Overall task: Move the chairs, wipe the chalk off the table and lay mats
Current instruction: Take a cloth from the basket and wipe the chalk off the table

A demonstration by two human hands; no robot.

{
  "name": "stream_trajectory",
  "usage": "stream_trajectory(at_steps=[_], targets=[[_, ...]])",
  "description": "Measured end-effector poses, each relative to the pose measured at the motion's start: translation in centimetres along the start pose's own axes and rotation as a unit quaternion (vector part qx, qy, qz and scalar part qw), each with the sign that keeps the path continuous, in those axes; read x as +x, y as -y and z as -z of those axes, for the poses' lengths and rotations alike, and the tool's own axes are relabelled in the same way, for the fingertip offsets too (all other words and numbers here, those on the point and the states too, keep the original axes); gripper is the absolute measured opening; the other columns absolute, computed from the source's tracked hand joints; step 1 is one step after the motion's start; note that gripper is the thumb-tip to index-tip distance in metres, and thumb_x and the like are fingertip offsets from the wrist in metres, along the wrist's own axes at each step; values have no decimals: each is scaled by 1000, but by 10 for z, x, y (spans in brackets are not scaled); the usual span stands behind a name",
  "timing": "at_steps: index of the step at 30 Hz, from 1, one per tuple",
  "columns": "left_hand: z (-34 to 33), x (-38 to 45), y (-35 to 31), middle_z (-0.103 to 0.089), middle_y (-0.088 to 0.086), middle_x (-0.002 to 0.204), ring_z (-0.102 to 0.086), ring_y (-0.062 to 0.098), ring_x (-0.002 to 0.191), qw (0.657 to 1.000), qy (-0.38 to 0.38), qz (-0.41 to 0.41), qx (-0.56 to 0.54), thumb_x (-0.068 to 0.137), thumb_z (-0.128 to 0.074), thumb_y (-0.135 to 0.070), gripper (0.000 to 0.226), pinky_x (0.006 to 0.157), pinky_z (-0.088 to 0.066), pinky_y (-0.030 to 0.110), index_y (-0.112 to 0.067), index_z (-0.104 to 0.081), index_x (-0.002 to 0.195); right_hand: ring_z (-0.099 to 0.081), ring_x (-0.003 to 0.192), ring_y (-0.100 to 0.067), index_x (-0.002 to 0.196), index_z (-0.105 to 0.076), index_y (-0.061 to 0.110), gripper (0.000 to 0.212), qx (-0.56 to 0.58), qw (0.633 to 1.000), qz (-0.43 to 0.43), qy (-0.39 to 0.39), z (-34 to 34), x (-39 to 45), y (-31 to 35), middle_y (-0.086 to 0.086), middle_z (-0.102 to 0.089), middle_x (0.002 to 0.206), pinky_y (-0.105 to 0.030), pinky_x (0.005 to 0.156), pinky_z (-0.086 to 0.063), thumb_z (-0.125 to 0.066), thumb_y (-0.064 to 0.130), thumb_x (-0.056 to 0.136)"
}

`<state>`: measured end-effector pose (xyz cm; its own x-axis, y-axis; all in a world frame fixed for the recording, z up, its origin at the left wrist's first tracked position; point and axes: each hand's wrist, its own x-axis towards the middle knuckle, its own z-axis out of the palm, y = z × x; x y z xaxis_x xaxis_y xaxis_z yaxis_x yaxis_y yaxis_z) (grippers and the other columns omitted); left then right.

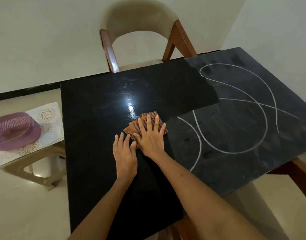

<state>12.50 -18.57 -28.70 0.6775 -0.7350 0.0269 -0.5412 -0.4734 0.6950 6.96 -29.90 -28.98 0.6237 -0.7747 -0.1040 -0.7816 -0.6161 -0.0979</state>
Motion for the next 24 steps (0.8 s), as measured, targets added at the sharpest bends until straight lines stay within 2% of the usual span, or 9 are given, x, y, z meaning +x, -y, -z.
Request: stream_trajectory(at_steps=[5, 13, 17, 20, 24], targets=[[-11, 10, -11, -31, 6, 153, -9, 16, 147, 999, -11, -30, 45, 101, -24, -39, 52, 119, -10, 35, -11, -43, 140, -1, 147, -39, 153, -15, 29, 56, 4, 999, 32, -22, -2, 1, -33, -8, -10, 162, -63, 115, -9, -24, 50, 101], [-24, 14, -17, -39, 9, 149, -15, 21, 146, 996, -16, -52, 75, 99, -23, -42, 56, 119, -16, 40, -8, -47, 137, -2, 148, -36, 153, -16, 31, 55, 6, 987, -155, -38, 8, 12, -149, -4, -9, 163, -60, 116, -7, -25, 47, 101], [-27, 10, -14, -38, 9, 149, -14, 21, 146, 994, -21, -59, 88, 99, -20, -42, 57, 119, -17, 42, -8, -47, 137, 2, 148, -36, 154, -13, 30, 56, 14, 979, -204, -25, 8, 10, -160, -5, -3, 163, -60, 117, -5, -23, 47, 102], [-27, 10, -15, -37, 10, 149, -15, 23, 146, 994, -25, -64, 85, 100, -23, -39, 54, 119, -17, 44, -8, -48, 136, 3, 148, -38, 155, -11, 30, 56, 16, 984, -178, -20, 10, 2, -135, -5, -2, 163, -61, 116, -3, -23, 47, 102], [-28, 10, -19, -38, 13, 149, -18, 27, 145, 992, -27, -80, 97, 101, -32, -32, 46, 119, -13, 44, -6, -49, 135, -2, 148, -38, 154, -17, 31, 55, -2, 998, -57, -20, 0, -34, -76, -6, -10, 162, -60, 116, -7, -23, 48, 101]])
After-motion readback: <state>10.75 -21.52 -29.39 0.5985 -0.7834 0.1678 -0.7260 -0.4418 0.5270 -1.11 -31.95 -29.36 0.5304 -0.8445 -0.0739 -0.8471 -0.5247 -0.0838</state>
